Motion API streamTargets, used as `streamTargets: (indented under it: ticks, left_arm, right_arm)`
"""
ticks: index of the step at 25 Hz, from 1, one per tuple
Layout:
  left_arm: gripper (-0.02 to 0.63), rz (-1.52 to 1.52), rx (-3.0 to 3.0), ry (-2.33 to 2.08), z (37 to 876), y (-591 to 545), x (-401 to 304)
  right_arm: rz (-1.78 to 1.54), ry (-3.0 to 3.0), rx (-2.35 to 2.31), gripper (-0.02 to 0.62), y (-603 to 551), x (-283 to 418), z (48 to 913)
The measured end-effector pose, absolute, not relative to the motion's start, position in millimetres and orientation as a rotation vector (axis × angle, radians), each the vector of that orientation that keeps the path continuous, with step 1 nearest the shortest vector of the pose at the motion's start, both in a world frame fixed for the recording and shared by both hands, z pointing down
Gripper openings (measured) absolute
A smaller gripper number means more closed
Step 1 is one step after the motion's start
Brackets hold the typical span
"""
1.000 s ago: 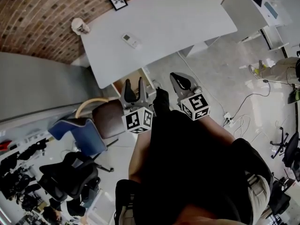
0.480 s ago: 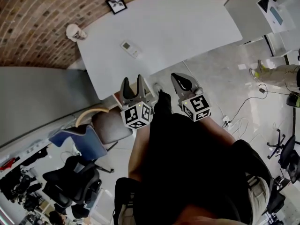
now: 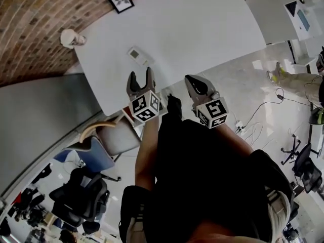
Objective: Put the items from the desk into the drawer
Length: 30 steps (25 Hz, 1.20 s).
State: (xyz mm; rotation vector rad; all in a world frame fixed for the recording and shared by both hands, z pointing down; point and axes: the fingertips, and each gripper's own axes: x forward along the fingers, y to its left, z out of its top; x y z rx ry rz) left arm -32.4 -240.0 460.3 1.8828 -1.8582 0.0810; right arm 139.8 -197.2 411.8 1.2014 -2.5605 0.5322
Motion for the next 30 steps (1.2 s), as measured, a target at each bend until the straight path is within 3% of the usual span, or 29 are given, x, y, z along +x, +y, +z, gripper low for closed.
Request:
streamTargets:
  ticks: [18, 28, 30]
  left_arm:
    - [0.387, 0.36, 1.577, -1.739, 624, -315, -57]
    - [0.4, 0.509, 1.527, -1.701, 671, -324, -60]
    - [0.379, 0.558, 1.524, -1.699, 679, -323, -60]
  right_arm:
    - [0.635, -2.458, 1.177, 0.005, -262, 120, 455]
    - [0.638, -2.429, 1.183, 0.003, -280, 120, 465]
    - [0.638, -2.426, 1.191, 0.005, -282, 120, 465]
